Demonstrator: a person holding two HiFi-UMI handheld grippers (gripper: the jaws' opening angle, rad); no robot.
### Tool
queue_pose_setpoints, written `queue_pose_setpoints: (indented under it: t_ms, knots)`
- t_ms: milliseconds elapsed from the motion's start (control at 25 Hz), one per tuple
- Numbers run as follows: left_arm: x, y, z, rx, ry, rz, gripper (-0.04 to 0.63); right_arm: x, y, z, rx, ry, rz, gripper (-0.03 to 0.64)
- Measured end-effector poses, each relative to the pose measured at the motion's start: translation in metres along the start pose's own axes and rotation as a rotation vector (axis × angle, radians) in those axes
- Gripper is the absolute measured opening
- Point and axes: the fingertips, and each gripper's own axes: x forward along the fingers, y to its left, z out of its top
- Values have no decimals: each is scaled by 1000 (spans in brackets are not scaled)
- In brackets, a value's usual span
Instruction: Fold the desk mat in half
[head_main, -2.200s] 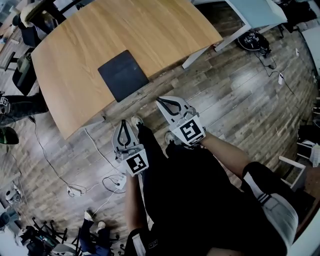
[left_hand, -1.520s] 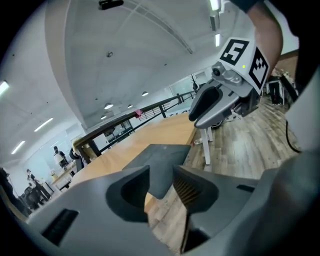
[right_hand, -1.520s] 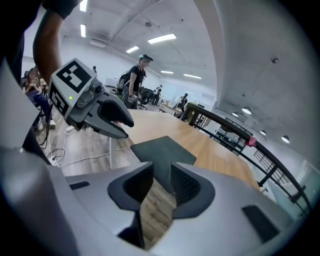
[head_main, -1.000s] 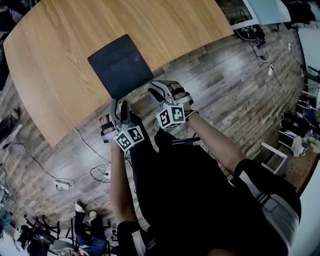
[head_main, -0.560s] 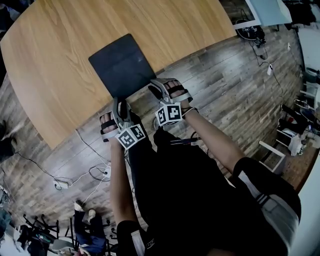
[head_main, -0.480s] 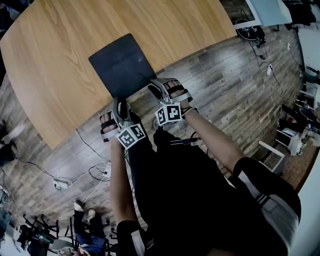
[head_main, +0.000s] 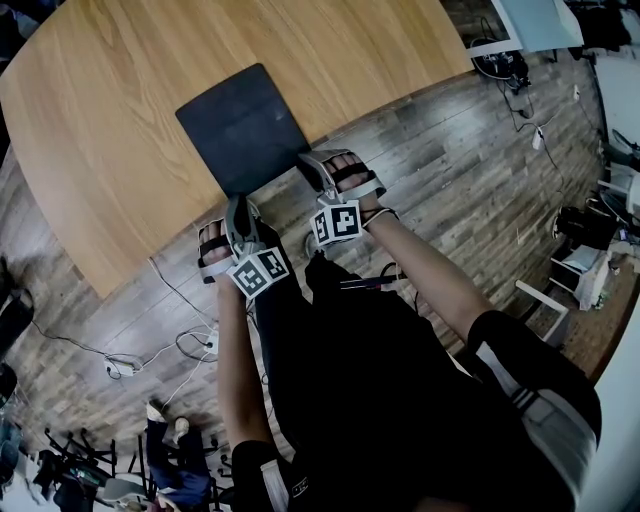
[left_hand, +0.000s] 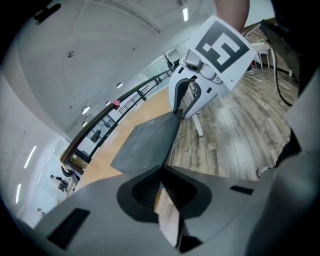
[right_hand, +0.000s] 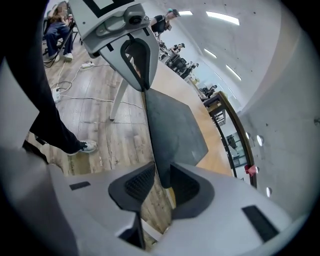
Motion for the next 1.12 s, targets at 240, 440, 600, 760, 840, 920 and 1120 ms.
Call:
queue_pose_setpoints:
  t_ms: [240, 440, 600, 760, 840, 920, 1120]
  knots:
    - [-10, 0, 6, 5, -13, -28, 34, -10, -2, 7, -29, -31, -10, 124]
    - [-26, -5, 11, 18, -21, -47, 33, -23, -1, 10, -53, -41, -19, 61]
    - [-36, -8, 19, -22, -33, -86, 32, -36, -4, 9, -48, -50, 4, 46]
    - [-54, -10, 24, -128, -33, -175, 32, -58, -7, 12, -20, -64, 67, 41]
    - [-63, -8, 27, -147, -33, -206, 32, -68, -7, 15, -9, -75, 98, 41]
    - [-72, -7, 31, -146, -32, -241, 32, -79, -10, 17, -5, -75, 129, 40]
    - [-93, -17, 37, -186, -41, -412, 32, -98, -8, 19, 20, -80, 207, 38]
